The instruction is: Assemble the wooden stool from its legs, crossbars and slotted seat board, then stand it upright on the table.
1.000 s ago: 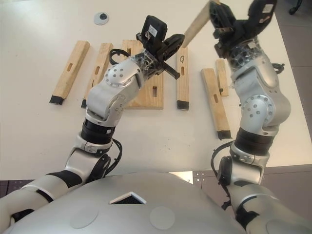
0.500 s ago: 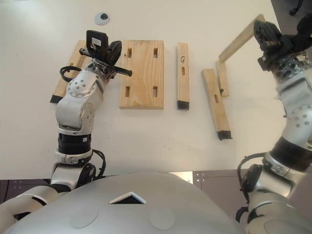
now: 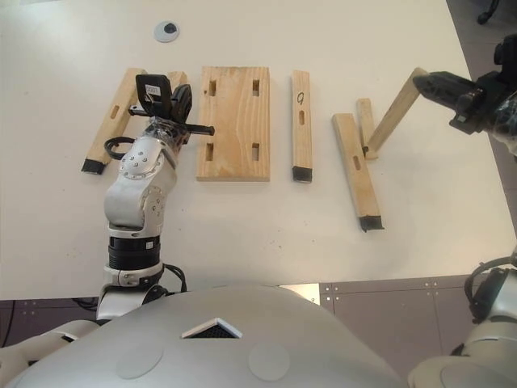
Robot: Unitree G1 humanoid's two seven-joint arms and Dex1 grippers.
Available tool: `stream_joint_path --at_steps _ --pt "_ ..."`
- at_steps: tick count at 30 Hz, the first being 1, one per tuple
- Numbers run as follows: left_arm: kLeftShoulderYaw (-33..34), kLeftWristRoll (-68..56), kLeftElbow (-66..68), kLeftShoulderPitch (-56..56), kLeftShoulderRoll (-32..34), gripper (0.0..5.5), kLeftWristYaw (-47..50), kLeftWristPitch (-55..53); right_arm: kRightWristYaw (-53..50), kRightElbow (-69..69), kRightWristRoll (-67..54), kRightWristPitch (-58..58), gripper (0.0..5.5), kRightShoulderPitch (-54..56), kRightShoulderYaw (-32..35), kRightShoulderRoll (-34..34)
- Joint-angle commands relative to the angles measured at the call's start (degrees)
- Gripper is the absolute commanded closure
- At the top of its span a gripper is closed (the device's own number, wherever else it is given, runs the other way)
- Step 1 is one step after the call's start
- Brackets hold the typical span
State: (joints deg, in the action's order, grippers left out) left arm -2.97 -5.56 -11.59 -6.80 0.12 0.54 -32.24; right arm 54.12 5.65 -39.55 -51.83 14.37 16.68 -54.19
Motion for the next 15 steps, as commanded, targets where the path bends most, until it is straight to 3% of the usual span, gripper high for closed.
stream_joint_path --at_steps 1,7,15 --pt "0.22 0.60 -0.26 0.50 -0.31 5.50 0.49 0.42 3.11 0.90 -0.35 -2.70 5.12 -0.04 -1.01 -2.09" --pt "0.16 0.84 -0.05 0.63 -0.55 5.50 0.42 0.27 3.68 -2.68 -2.01 -6.08 5.12 -3.06 -0.38 -0.80" --pt "-1.09 0.96 0.15 0.69 -0.79 5.50 -0.31 -0.05 -4.17 -5.01 1.51 1.16 5.12 -6.17 -0.08 6.56"
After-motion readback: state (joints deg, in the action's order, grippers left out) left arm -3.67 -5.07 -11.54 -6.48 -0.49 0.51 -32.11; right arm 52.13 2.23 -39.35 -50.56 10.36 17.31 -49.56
